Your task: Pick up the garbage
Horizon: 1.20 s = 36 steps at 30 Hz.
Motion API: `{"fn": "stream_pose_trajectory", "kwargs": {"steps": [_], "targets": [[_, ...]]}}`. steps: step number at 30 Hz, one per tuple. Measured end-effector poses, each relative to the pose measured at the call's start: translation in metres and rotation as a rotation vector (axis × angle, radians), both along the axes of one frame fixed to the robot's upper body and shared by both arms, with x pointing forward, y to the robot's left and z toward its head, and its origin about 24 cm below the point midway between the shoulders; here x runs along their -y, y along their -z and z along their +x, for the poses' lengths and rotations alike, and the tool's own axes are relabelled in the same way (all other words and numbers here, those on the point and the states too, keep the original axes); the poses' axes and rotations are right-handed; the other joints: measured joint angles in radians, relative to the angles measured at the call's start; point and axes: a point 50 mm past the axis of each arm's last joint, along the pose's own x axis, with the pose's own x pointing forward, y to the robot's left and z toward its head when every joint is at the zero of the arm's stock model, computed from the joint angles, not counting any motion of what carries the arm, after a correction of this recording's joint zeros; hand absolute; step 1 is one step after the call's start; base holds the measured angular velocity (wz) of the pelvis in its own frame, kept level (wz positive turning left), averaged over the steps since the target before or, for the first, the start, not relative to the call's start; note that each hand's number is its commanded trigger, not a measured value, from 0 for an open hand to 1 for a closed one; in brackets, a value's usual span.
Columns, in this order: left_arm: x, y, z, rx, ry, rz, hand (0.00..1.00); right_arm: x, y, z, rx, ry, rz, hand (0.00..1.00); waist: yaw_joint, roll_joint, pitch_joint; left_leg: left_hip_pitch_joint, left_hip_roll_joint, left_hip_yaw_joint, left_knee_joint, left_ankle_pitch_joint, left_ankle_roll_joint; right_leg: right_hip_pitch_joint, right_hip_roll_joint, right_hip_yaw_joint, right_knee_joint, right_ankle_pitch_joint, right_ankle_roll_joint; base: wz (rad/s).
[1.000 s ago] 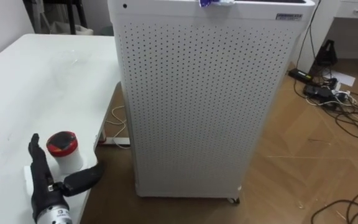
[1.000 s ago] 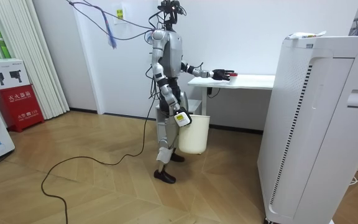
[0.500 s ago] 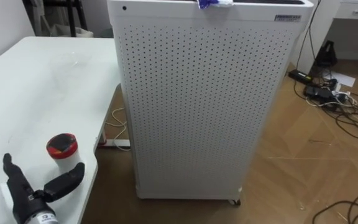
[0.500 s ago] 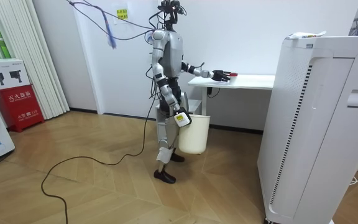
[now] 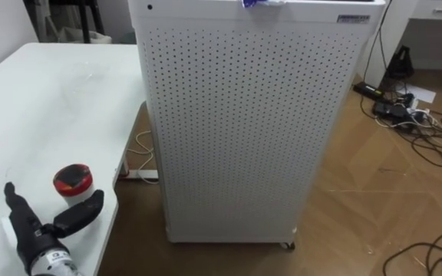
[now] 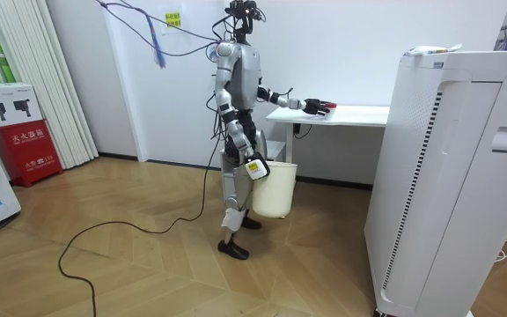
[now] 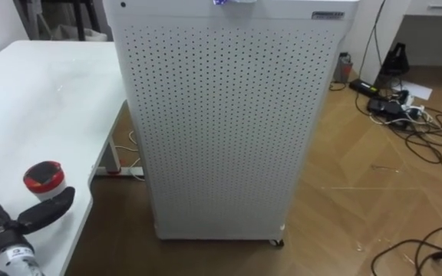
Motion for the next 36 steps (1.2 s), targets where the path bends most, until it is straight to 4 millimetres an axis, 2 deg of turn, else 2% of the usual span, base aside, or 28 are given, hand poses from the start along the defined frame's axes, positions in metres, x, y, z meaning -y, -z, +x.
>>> {"fn": "stream_pose_trajectory", "kwargs": {"steps": [8, 9, 11, 12, 13, 14, 15, 23, 25, 27, 30, 36], "targets": [[-0.001, -0.019, 0.03, 0.031, 0.028, 0.017, 0.0, -0.001, -0.001, 0.005, 0.013, 0.027, -0.027, 1.0, -0.007, -0.002, 0.0029, -0.093, 0.004, 0.006, 0.045, 0.0, 0.0, -0.087, 0.0, 0.013, 0.037, 0.003, -0.004, -0.04], [-0.002, -0.023, 0.034, 0.039, 0.029, 0.022, 0.0, -0.001, -0.001, 0.007, 0.017, 0.037, -0.028, 1.0, -0.008, -0.002, 0.0093, -0.108, 0.008, 0.01, 0.054, 0.0, 0.0, -0.112, 0.001, 0.02, 0.053, 0.003, -0.004, -0.08], [-0.007, -0.028, 0.04, 0.039, 0.022, 0.041, 0.0, -0.002, -0.003, 0.014, 0.033, 0.031, -0.034, 1.0, -0.009, -0.001, 0.0136, -0.128, 0.01, 0.019, 0.06, 0.0, 0.0, -0.139, 0.004, 0.033, 0.071, 0.004, -0.005, -0.19], [-0.01, -0.031, 0.043, 0.04, 0.022, 0.05, 0.0, -0.002, -0.003, 0.017, 0.041, 0.03, -0.04, 1.0, -0.011, 0.0, 0.0188, -0.138, 0.012, 0.023, 0.064, 0.0, 0.0, -0.151, 0.006, 0.041, 0.072, 0.006, -0.009, -0.2], [-0.011, -0.032, 0.044, 0.041, 0.023, 0.053, 0.47, -0.002, -0.004, 0.019, 0.044, 0.027, -0.042, 1.0, -0.014, 0.001, 0.023, -0.144, 0.013, 0.024, 0.07, 0.0, 0.0, -0.154, 0.007, 0.042, 0.072, 0.007, -0.011, -0.14], [-0.012, -0.034, 0.046, 0.044, 0.022, 0.055, 0.84, -0.002, -0.004, 0.02, 0.046, 0.028, -0.042, 1.0, -0.016, 0.0, 0.0248, -0.152, 0.014, 0.028, 0.073, 0.0, 0.0, -0.166, 0.008, 0.047, 0.079, 0.008, -0.011, -0.08], [-0.014, -0.035, 0.046, 0.042, 0.021, 0.064, 1.0, -0.002, -0.004, 0.02, 0.046, 0.036, -0.039, 1.0, -0.022, 0.0, 0.0261, -0.158, 0.016, 0.031, 0.078, 0.0, 0.0, -0.174, 0.009, 0.05, 0.087, 0.008, -0.011, -0.08], [-0.026, -0.037, 0.046, 0.031, 0.003, 0.08, 1.0, -0.001, -0.005, 0.022, 0.054, 0.059, -0.047, 1.0, -0.038, 0.001, 0.0295, -0.186, 0.03, 0.048, 0.124, -0.016, 0.004, -0.197, 0.014, 0.055, 0.119, 0.009, -0.012, -0.02], [-0.026, -0.037, 0.046, 0.029, 0.005, 0.081, 1.0, -0.001, -0.005, 0.023, 0.055, 0.059, -0.046, 1.0, -0.048, 0.002, 0.0301, -0.198, 0.033, 0.045, 0.138, -0.027, 0.005, -0.197, 0.018, 0.053, 0.12, 0.009, -0.013, 0.02], [-0.026, -0.036, 0.046, 0.022, 0.006, 0.082, 1.0, -0.001, -0.005, 0.023, 0.055, 0.069, -0.041, 1.0, -0.056, 0.008, 0.0311, -0.21, 0.047, 0.048, 0.165, -0.041, 0.007, -0.197, 0.025, 0.055, 0.119, 0.014, -0.012, -0.06], [-0.022, -0.035, 0.047, 0.017, 0.04, 0.087, 1.0, -0.001, -0.004, 0.022, 0.052, 0.096, -0.031, 1.0, -0.059, 0.012, 0.0334, -0.213, 0.047, 0.052, 0.173, -0.044, 0.011, -0.198, 0.024, 0.057, 0.118, 0.018, -0.008, -0.03], [-0.015, -0.033, 0.05, 0.011, 0.118, 0.092, 1.0, -0.002, -0.005, 0.028, 0.06, 0.073, -0.03, 1.0, -0.057, 0.018, 0.03, -0.205, 0.048, 0.08, 0.166, -0.045, 0.012, -0.21, 0.027, 0.086, 0.121, 0.02, -0.007, -0.14]]}}
